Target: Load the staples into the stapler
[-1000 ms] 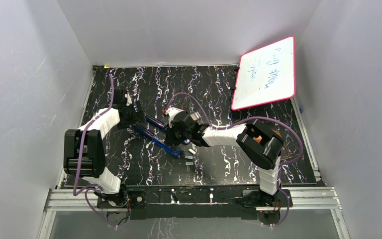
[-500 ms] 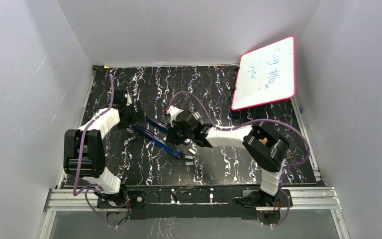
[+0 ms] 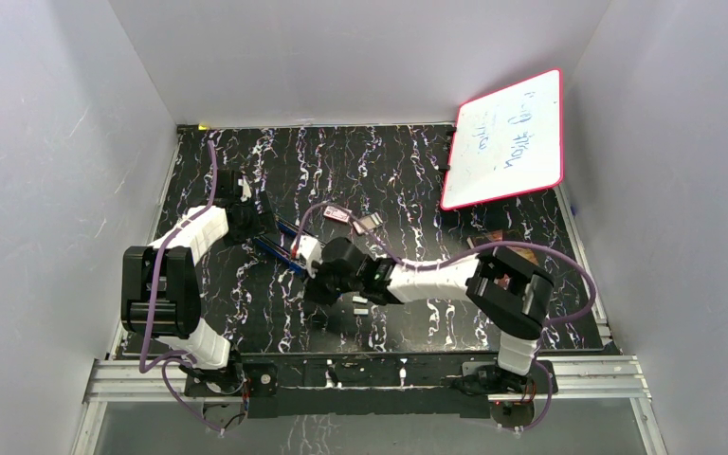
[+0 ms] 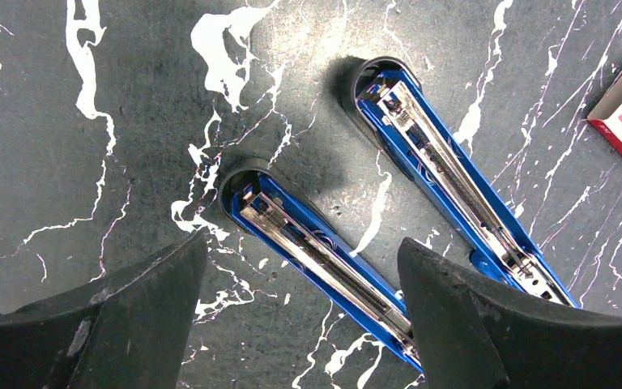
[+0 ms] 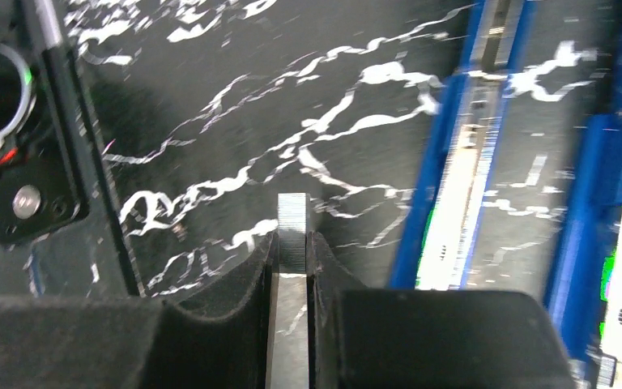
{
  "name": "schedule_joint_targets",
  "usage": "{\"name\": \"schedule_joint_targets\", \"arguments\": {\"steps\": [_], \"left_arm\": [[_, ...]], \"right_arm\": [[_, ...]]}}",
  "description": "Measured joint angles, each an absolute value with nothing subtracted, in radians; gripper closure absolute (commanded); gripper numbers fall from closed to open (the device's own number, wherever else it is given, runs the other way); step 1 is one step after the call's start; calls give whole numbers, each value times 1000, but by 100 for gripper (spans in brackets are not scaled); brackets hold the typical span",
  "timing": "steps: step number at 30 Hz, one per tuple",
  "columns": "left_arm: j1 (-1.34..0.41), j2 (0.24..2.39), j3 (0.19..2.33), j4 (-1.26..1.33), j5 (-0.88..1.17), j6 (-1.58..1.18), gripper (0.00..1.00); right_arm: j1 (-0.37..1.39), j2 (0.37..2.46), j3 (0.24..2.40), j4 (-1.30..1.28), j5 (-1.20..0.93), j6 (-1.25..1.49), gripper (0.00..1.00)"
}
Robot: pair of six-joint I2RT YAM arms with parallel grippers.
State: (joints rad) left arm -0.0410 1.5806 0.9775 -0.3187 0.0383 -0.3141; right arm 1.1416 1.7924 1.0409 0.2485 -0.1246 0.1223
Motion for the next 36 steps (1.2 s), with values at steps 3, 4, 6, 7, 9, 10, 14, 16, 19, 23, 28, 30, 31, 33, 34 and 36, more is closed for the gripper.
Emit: {"name": "schedule_joint_targets", "arguments": {"steps": [3,4,6,7,9,10,14,16,19,23,28,30,31,33,34,36], "left_arm": [[-41,1581,978,-319,39,-314,14],[-41,1581,978,-319,39,-314,14],[-41,1581,978,-319,38,-314,14],[-41,1581,978,-319,39,-314,14],[-41,1581,978,-319,39,-314,14],[-41,1581,978,-319,39,-314,14],[-41,1581,978,-319,39,-314,14],[-41,1581,978,-319,39,-314,14],[-41,1581,978,-319,39,-314,14],[-41,1581,978,-319,39,-314,14],[-41,1581,978,-319,39,-314,14],[-41,1581,978,-319,39,-314,14],[-41,1581,978,-319,39,-314,14],[-41,1581,978,-319,39,-314,14],[-41,1581,978,-319,39,-314,14],[-41,1581,978,-319,39,-314,14]], "right_arm": [[1184,1796,1023,259,-154,86,83],[1195,1802,1023,265,-167,74,82],[1207,1820,1023,284,-189,55,82],[1211,1833,1025,291,-199,46,82],[1213,1862,1026,295,-216,30,82],[1213,1873,1026,295,-221,24,81],[1218,1917,1031,296,-243,-3,75],[1219,1920,1040,296,-244,-13,70],[1226,1922,1040,294,-244,-27,65],[1231,1922,1039,295,-246,-39,62],[1231,1922,1030,311,-250,-61,59],[1231,1921,1019,330,-248,-69,59],[1232,1920,1012,342,-244,-75,59],[1234,1918,995,372,-231,-86,60],[1236,1917,985,389,-223,-91,61],[1240,1914,964,424,-204,-105,61]]}}
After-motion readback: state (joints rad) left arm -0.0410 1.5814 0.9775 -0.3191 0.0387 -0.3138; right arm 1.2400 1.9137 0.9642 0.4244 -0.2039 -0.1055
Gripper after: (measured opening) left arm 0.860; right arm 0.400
